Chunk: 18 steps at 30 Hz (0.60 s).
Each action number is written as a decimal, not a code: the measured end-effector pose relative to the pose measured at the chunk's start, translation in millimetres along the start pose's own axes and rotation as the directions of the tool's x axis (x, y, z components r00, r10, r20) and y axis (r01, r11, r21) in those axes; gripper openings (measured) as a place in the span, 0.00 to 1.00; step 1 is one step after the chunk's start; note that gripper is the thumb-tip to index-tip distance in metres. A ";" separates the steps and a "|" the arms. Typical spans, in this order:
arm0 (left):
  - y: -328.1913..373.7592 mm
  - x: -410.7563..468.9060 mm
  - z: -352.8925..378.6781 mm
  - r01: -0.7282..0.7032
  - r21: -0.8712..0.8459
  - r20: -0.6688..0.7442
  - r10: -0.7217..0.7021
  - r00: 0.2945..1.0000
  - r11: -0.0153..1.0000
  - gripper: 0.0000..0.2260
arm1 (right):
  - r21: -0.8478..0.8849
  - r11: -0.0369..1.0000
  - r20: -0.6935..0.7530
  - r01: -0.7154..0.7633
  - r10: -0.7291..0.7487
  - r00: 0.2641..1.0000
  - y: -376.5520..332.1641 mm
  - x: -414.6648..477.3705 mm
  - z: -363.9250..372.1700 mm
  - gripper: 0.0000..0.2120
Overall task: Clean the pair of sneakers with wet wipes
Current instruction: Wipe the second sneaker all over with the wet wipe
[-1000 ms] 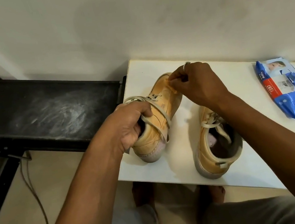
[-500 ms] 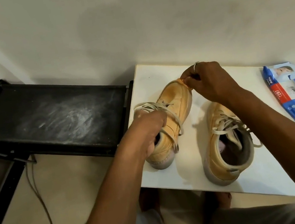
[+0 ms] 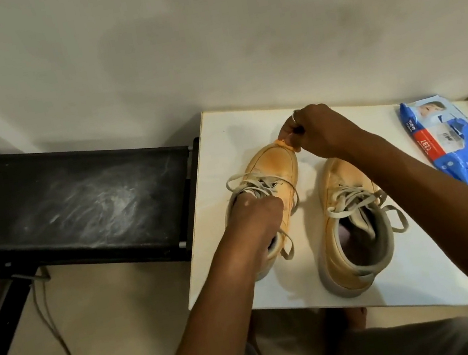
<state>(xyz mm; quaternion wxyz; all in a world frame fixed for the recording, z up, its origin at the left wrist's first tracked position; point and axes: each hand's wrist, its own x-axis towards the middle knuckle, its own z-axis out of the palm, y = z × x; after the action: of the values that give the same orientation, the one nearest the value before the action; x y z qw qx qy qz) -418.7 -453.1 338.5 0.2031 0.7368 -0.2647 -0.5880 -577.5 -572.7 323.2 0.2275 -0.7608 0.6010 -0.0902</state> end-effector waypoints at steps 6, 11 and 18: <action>-0.2 3.6 2.5 0.024 -0.021 0.005 -0.024 1.000 0.999 0.09 | -0.108 0.983 0.073 0.148 -0.140 0.987 -10.8 14.4 -0.3 0.08; -1.4 3.6 2.4 0.030 -0.041 0.008 -0.030 1.000 0.999 0.06 | -0.049 0.999 0.028 0.022 -0.021 0.999 2.4 -2.6 -2.7 0.07; 1.5 5.0 4.9 0.071 -0.053 0.009 -0.070 0.997 0.996 0.09 | -0.110 0.988 0.022 0.107 -0.105 0.994 -13.6 15.8 10.8 0.08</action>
<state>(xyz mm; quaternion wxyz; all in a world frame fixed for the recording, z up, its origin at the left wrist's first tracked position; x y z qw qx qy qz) -422.8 -457.3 334.5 0.2010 0.7378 -0.2235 -0.6044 -557.0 -582.9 317.7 0.1845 -0.8039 0.5620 -0.0624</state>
